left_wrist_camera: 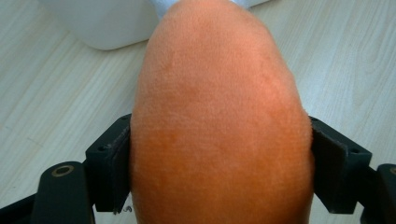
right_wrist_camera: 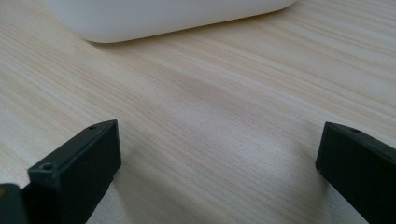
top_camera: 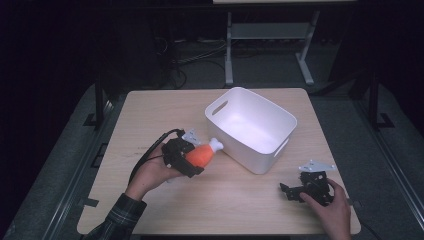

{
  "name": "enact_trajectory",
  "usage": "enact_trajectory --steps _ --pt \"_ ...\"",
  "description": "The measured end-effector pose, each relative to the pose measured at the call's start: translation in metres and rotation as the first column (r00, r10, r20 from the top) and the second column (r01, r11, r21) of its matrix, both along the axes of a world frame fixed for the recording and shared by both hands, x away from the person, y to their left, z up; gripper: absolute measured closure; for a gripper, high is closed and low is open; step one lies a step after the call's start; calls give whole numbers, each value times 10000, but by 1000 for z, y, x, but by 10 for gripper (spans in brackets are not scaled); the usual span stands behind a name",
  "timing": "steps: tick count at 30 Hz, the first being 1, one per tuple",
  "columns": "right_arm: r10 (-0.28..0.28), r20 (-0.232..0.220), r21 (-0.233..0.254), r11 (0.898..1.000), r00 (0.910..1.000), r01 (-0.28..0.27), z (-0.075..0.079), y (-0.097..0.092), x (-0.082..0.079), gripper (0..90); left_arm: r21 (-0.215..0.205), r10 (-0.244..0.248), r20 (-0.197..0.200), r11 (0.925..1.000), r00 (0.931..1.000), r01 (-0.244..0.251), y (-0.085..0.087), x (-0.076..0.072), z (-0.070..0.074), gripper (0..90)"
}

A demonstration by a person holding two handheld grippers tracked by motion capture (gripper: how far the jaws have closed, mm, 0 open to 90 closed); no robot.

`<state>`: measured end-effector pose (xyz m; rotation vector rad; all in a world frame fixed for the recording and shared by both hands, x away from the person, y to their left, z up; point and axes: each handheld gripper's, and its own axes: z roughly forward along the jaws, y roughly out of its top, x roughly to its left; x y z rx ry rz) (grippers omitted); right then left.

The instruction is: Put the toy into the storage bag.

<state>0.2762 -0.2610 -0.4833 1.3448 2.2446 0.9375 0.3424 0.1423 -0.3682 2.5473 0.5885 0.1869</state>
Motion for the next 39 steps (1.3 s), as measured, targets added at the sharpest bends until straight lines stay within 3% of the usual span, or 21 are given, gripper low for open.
enact_trajectory --steps 22,39 --pt "-12 16 -10 10000 10000 12 0 0 0 0 -125 32 265 9999 9996 -29 9 8 35 204" --pt "5 12 -2 10000 10000 -5 0 0 0 0 -437 -51 404 9990 9992 69 5 26 61 204"
